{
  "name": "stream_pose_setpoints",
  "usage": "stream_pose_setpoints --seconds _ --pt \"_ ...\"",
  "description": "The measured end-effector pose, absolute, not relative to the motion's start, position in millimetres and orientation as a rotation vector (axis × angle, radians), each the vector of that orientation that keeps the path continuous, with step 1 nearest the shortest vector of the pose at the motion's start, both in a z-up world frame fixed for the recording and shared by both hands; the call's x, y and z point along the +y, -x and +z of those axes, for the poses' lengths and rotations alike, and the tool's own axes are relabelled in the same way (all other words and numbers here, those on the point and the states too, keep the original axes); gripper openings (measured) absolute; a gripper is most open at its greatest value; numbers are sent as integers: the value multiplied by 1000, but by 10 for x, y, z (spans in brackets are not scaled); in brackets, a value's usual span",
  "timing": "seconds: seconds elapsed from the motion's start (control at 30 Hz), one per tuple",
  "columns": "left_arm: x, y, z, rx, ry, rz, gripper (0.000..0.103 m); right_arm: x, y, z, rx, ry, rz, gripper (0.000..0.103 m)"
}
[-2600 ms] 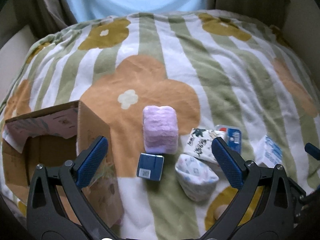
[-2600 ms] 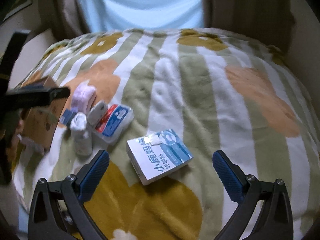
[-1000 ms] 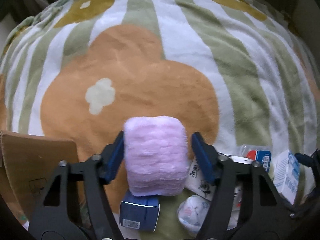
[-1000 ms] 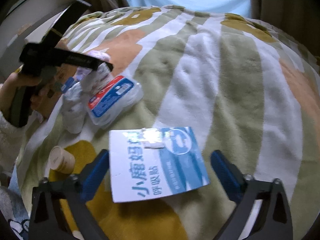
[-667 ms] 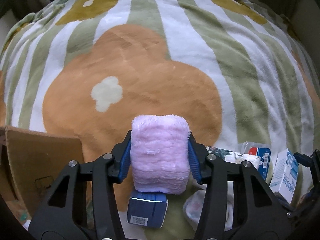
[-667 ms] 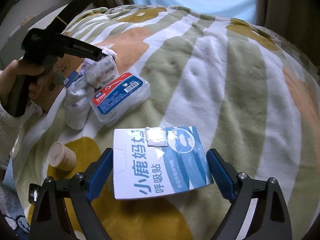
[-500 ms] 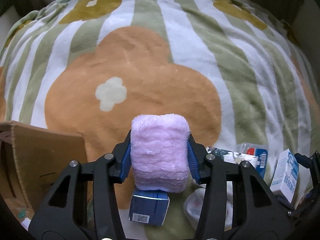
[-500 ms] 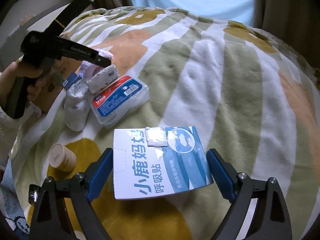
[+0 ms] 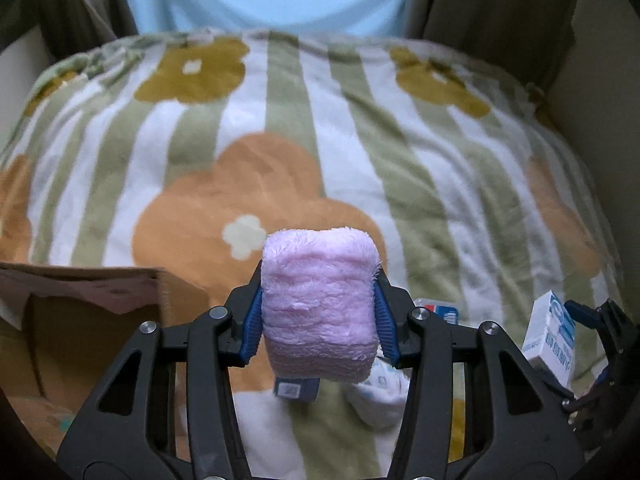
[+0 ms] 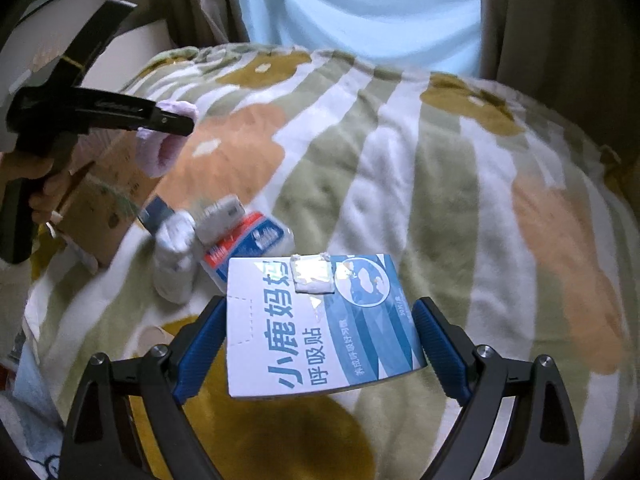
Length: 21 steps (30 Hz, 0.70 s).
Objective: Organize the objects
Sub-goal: 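Carry the pink cube with the left tool over the box while the right tool carries the carton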
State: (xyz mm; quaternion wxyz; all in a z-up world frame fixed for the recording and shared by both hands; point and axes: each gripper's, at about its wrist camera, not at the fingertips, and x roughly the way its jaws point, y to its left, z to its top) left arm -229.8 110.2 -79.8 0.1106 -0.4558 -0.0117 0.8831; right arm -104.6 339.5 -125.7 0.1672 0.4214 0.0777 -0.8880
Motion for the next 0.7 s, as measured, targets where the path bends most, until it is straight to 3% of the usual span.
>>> stream_pose_setpoints --seconds 0.37,0.7 --pt "330 1862 -129 -70 1245 2704 43 2872 1064 -572 242 -1076 -2533 90" --pt "-613 1567 84 -122 1235 2802 43 1961 1142 -156 290 -994 -2469 90"
